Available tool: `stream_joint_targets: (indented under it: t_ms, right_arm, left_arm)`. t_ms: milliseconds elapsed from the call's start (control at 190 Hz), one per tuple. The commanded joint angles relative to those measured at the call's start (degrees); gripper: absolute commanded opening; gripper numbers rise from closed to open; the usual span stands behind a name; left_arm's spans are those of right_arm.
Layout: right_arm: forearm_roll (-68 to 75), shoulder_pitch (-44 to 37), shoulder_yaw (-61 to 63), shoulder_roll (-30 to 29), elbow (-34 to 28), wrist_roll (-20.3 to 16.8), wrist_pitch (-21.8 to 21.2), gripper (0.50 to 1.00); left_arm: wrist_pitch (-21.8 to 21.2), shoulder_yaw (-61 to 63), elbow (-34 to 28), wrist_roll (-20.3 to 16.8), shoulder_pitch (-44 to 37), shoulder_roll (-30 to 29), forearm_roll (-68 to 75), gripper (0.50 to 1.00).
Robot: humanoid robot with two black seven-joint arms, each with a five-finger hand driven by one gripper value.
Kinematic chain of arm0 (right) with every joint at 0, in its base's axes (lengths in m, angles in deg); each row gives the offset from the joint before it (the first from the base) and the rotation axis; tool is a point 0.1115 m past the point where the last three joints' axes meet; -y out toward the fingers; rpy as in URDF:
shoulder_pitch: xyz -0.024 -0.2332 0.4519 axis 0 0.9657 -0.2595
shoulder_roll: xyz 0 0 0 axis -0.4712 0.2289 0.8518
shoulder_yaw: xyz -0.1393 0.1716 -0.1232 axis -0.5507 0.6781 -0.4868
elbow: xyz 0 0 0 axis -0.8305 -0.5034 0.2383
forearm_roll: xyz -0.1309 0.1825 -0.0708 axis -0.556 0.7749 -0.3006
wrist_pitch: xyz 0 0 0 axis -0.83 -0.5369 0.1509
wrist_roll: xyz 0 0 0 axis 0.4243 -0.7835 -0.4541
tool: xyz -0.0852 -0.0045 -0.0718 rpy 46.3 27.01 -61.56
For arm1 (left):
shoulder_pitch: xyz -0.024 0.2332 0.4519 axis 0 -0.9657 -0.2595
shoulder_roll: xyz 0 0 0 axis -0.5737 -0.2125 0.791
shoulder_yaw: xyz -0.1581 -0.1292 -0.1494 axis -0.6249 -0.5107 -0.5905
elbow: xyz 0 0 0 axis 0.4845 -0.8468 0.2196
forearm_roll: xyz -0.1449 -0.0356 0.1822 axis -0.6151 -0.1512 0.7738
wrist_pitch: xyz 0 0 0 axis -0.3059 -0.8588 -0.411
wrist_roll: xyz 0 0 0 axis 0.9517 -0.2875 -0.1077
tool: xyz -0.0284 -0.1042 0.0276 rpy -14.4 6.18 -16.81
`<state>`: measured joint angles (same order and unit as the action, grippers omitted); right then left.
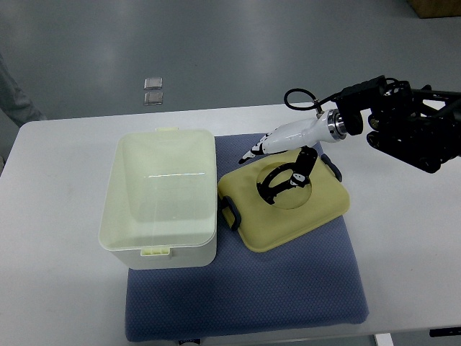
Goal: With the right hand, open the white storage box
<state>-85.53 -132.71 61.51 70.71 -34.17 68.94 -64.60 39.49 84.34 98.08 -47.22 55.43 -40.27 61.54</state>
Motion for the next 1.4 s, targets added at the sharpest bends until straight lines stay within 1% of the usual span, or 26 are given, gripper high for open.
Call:
stream_joint_targets:
  t_ms: [0,126,200,284,421,495,611,695,780,832,959,1011,1054,1091,1117,1122,1127,1133,1138,1143,1201,1396]
  right_arm:
    - [4.4,-0.5,0.2,0.3,0.0,0.0,-0.8,0.928]
    - [13.7,-1.9,2.8,1.0,0.0,0.0,-1.7,0.928]
    - [20.7,-1.6,6.1,1.8,0.2,0.0,-2.7,0.928]
    - [27.3,-0.8,9.6,1.9,0.3,0.0,-2.8,0.928]
    - [42.0,5.2,15.4,1.4,0.8,0.0,-2.3,0.928]
    - [47.6,7.5,17.7,0.5,1.9,0.0,-1.4,0.928]
    - [56.3,11.4,22.0,-2.2,4.6,0.0,1.7,0.928]
    - [62.9,13.6,24.5,-4.0,7.0,0.0,2.2,0.928]
    - [68.8,15.3,25.2,-5.0,9.6,0.0,2.9,0.928]
    - [73.5,16.2,25.2,-5.9,11.6,0.0,4.2,0.928]
    - [79.7,18.9,25.0,-7.5,12.7,0.0,5.4,0.928]
    - [81.4,19.5,25.1,-7.7,13.3,0.0,6.5,0.928]
    - [83.5,19.7,25.0,-7.8,13.4,-1.8,7.9,0.928]
    - [85.7,19.6,24.6,-7.8,13.7,-4.8,9.3,0.928]
    - [86.8,19.7,24.3,-7.8,13.9,-6.6,9.5,0.928]
    - [87.3,19.7,24.2,-7.8,13.9,-7.6,9.5,0.928]
    - [87.3,19.7,24.2,-7.8,13.9,-7.6,9.5,0.928]
    - [87.5,19.7,24.1,-7.8,13.9,-8.5,9.5,0.928]
    - [87.6,19.7,24.1,-7.8,13.9,-8.5,9.4,0.928]
    - [87.9,19.8,24.0,-7.9,13.9,-9.3,9.4,0.928]
    - [88.6,19.8,24.0,-8.0,13.9,-12.0,9.8,0.928]
    - [89.0,22.2,24.9,-8.0,14.1,-12.1,10.1,0.928]
  left_arm:
    - [0.0,0.0,0.0,0.0,0.0,0.0,0.0,1.000]
    - [0.0,0.0,0.0,0.0,0.0,0.0,0.0,1.000]
    - [0.0,0.0,0.0,0.0,0.0,0.0,0.0,1.000]
    - [0.0,0.0,0.0,0.0,0.0,0.0,0.0,1.000]
    - [0.0,0.0,0.0,0.0,0.0,0.0,0.0,1.000]
    - [0.0,0.0,0.0,0.0,0.0,0.0,0.0,1.000]
    - [0.0,0.0,0.0,0.0,0.0,0.0,0.0,1.000]
    - [0.0,0.0,0.0,0.0,0.0,0.0,0.0,1.000]
    - [0.0,0.0,0.0,0.0,0.0,0.0,0.0,1.000]
    - [0.0,0.0,0.0,0.0,0.0,0.0,0.0,1.000]
    - [0.0,0.0,0.0,0.0,0.0,0.0,0.0,1.000]
    - [0.0,0.0,0.0,0.0,0.0,0.0,0.0,1.000]
    - [0.0,0.0,0.0,0.0,0.0,0.0,0.0,1.000]
    - [0.0,0.0,0.0,0.0,0.1,0.0,0.0,1.000]
    - [0.0,0.0,0.0,0.0,0.0,0.0,0.0,1.000]
    - [0.0,0.0,0.0,0.0,0.0,0.0,0.0,1.000]
    - [0.0,0.0,0.0,0.0,0.0,0.0,0.0,1.000]
    - [0.0,0.0,0.0,0.0,0.0,0.0,0.0,1.000]
    - [0.0,0.0,0.0,0.0,0.0,0.0,0.0,1.000]
    - [0.0,0.0,0.0,0.0,0.0,0.0,0.0,1.000]
    - [0.0,0.0,0.0,0.0,0.0,0.0,0.0,1.000]
    - [0.0,0.0,0.0,0.0,0.0,0.0,0.0,1.000]
